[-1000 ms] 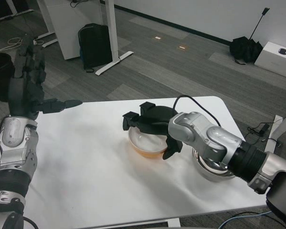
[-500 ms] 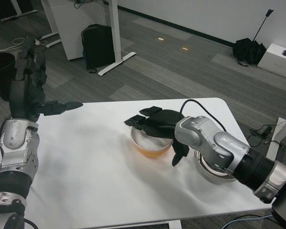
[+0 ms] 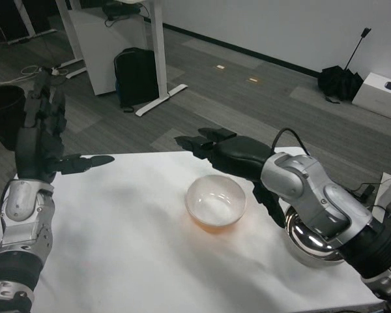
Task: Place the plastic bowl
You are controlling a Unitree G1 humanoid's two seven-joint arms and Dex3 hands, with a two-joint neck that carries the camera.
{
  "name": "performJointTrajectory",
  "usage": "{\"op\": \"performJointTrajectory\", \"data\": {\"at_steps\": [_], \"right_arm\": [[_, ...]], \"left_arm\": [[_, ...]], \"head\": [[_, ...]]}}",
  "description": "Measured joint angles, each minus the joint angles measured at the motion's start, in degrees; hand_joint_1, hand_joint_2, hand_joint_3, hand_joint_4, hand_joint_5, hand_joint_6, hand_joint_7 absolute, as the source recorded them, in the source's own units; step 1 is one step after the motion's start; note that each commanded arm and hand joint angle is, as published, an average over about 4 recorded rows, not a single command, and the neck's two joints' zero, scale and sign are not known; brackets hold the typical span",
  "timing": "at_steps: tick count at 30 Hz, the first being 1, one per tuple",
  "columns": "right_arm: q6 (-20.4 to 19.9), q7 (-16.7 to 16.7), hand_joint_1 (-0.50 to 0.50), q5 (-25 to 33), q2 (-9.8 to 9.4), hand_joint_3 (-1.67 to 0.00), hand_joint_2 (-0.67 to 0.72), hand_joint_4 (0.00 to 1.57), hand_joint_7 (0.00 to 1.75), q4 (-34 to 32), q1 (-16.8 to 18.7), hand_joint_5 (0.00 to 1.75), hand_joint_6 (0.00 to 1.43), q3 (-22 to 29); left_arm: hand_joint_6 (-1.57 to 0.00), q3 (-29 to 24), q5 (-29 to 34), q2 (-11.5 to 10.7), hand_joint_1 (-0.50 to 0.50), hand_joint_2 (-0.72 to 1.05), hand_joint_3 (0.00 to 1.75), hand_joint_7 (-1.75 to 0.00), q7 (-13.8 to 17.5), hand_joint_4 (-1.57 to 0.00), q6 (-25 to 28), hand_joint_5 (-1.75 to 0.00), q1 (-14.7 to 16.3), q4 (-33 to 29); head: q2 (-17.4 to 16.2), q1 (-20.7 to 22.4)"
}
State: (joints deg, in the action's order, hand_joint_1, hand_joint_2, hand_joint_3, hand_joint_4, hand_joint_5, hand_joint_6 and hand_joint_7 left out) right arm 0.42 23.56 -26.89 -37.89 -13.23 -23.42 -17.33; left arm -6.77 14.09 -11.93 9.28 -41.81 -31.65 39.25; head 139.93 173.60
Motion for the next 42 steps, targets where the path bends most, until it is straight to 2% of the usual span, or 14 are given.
{"op": "performJointTrajectory", "data": {"at_steps": [4,9,11,16,23,25,42], "right_arm": [[-4.6,-5.6,-0.46,7.8,1.53,0.00,0.66,0.00,0.00,-0.2,1.8,0.00,0.00,8.4],[-12.4,-15.2,-0.46,21.4,4.62,0.00,0.66,0.00,0.00,0.3,3.9,0.00,0.00,21.9],[-14.5,-17.2,-0.46,25.4,5.10,0.00,0.66,0.00,0.00,1.2,3.9,0.00,0.00,25.2],[-18.1,-20.1,-0.46,30.5,6.10,0.00,0.61,0.00,0.00,3.6,3.9,0.00,0.00,29.0],[-20.6,-21.2,-0.46,33.6,7.35,0.00,0.60,0.00,0.00,6.5,3.9,0.00,0.00,29.7],[-20.8,-21.2,-0.46,33.8,7.38,0.00,0.60,0.00,0.00,6.8,3.9,0.00,0.00,29.7],[-21.3,-21.2,-0.46,34.4,7.43,0.00,0.60,0.00,0.00,8.3,3.9,0.00,0.00,29.3]], "left_arm": [[0.00,0.2,0.0,0.0,-0.50,0.23,0.09,0.00,0.0,0.00,-0.2,0.00,0.1,-0.1],[0.00,0.5,0.2,0.0,-0.50,0.23,0.07,0.00,0.0,0.00,-0.4,0.00,0.1,-0.3],[0.00,0.6,0.4,0.0,-0.50,0.23,0.04,0.00,0.0,0.00,-0.5,0.00,0.1,-0.3],[0.00,1.0,0.5,0.0,-0.50,0.21,0.09,0.00,0.0,0.00,-0.6,0.00,0.1,-0.3],[0.00,1.7,0.5,0.0,-0.50,0.25,0.04,0.00,0.0,0.00,-0.8,0.00,-0.2,-0.3],[0.00,1.8,0.5,0.0,-0.50,0.25,0.09,0.00,0.0,0.00,-0.8,0.00,-0.5,-0.3],[0.00,1.9,0.5,0.1,-0.50,0.25,0.09,0.00,0.0,0.00,-0.8,0.00,-2.3,-0.3]], "head": [[2.3,-1.2],[11.7,-6.2],[14.3,-7.5],[16.8,-8.8],[18.1,-9.3],[18.3,-9.3],[18.4,-9.2]]}}
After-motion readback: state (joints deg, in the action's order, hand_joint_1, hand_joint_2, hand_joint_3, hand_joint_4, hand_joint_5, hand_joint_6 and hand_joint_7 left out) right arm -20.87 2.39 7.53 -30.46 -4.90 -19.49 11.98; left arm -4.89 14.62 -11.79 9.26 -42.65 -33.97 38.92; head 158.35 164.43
